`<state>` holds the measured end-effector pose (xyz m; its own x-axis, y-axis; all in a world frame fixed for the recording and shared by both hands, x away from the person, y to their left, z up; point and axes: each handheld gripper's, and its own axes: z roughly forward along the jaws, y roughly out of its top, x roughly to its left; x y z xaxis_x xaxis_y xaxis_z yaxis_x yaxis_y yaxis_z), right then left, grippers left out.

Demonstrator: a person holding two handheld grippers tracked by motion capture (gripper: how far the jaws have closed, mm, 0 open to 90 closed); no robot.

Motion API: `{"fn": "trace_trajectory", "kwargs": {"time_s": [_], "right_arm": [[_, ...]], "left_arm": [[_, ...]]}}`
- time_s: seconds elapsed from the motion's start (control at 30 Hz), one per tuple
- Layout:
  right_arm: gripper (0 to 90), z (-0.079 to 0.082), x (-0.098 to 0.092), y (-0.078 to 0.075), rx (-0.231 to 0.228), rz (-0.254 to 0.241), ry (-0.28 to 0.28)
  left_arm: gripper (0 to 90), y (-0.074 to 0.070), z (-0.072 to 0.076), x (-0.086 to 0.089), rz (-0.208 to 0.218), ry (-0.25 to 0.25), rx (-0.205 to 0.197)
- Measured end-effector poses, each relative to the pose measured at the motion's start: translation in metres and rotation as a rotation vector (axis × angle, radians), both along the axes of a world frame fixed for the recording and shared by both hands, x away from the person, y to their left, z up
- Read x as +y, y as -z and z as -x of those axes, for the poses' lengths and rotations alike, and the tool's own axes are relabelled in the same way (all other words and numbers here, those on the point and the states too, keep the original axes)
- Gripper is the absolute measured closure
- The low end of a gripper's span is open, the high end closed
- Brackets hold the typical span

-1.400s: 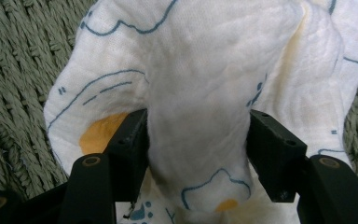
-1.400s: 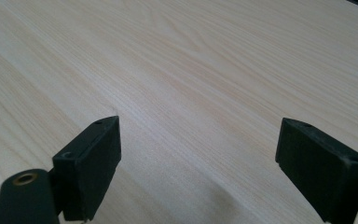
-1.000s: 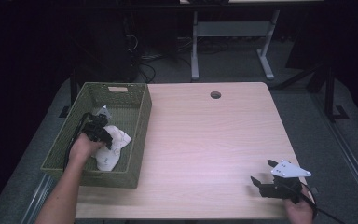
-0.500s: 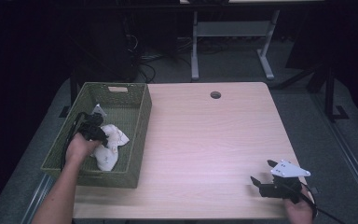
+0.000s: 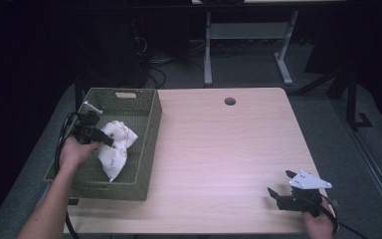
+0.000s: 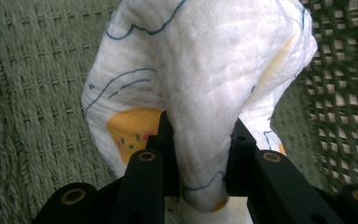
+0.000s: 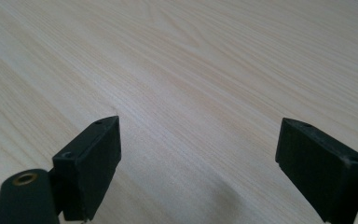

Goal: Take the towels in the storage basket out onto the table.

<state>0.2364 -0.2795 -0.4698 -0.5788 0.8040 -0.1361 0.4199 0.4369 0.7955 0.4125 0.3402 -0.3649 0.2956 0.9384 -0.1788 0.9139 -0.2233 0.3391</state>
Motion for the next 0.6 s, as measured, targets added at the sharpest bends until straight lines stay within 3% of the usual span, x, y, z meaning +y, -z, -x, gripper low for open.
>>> {"fn": "trace_trajectory", "kwargs": {"time_s": [0.23, 0.5, 0.6], "right_arm": [[13.7, 0.000, -0.002, 0.000, 0.002, -0.004, 0.007], [13.7, 0.000, 0.000, 0.000, 0.000, -0.004, 0.004], [13.7, 0.000, -0.001, 0.000, -0.001, -0.004, 0.004]], "left_arm": [[72.3, -0.011, 0.008, 0.008, 0.079, 0.015, -0.026], [72.2, -0.027, 0.017, 0.024, 0.217, 0.017, -0.067], [72.1, -0.030, 0.019, 0.025, 0.235, 0.035, -0.070]]}}
